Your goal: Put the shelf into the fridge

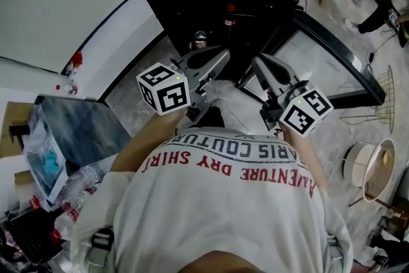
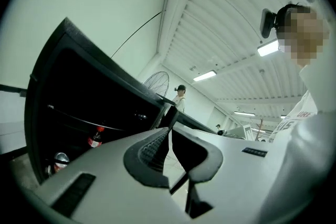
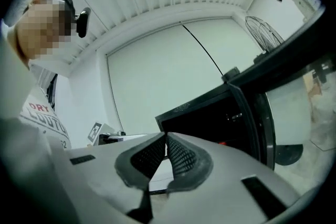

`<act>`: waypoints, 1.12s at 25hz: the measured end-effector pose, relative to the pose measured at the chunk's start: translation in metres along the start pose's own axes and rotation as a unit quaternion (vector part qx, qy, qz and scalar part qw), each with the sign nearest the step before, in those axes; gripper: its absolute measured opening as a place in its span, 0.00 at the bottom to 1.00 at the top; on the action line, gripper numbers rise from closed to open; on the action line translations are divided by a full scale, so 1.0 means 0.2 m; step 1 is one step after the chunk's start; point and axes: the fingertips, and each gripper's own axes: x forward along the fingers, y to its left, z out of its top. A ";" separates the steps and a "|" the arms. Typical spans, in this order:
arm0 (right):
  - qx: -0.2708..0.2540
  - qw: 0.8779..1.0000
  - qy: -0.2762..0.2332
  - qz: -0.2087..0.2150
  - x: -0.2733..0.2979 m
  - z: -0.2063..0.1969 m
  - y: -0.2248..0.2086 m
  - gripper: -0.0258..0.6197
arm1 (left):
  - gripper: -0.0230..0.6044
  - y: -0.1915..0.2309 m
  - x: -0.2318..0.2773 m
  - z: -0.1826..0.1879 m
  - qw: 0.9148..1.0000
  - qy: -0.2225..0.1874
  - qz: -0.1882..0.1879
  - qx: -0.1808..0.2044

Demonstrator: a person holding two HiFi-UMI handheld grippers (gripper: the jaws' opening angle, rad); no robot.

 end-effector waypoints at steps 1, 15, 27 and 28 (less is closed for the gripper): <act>-0.010 1.000 -0.003 0.001 -0.02 0.02 0.03 0.09 | 0.11 -0.04 -0.02 0.02 1.000 -0.004 -0.004 0.007; -0.053 0.998 -0.015 0.019 -0.17 0.10 0.24 0.08 | 0.10 -0.34 -0.11 0.04 0.998 -0.019 -0.017 0.059; -0.065 0.998 -0.011 0.023 -0.22 0.10 0.32 0.08 | 0.10 -0.45 -0.16 0.04 0.997 -0.022 -0.015 0.079; -0.066 0.997 -0.012 0.023 -0.23 0.10 0.32 0.08 | 0.10 -0.46 -0.16 0.04 0.996 -0.022 -0.015 0.080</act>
